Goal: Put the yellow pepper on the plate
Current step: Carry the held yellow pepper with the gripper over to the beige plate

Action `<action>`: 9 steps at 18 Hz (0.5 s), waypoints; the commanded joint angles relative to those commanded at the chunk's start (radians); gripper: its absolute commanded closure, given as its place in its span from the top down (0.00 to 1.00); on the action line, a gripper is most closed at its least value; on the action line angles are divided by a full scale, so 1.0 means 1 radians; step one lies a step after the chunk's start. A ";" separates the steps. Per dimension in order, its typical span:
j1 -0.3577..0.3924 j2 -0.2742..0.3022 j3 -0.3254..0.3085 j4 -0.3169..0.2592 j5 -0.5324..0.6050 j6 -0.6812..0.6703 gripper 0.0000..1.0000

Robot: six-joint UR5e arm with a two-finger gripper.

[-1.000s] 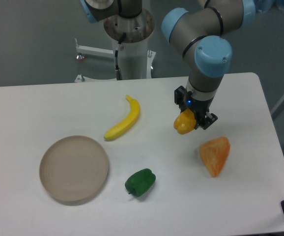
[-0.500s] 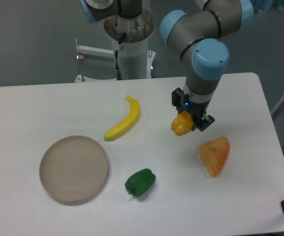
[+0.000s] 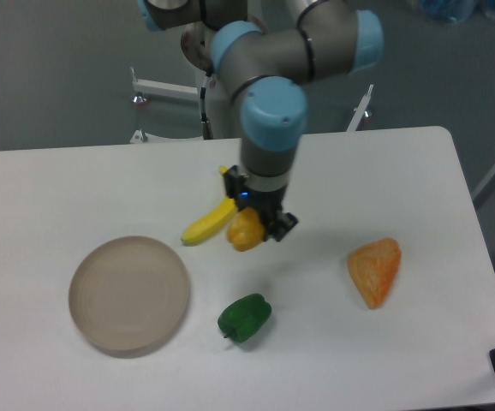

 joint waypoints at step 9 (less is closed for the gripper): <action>-0.154 -0.123 0.020 0.099 -0.002 -0.119 0.16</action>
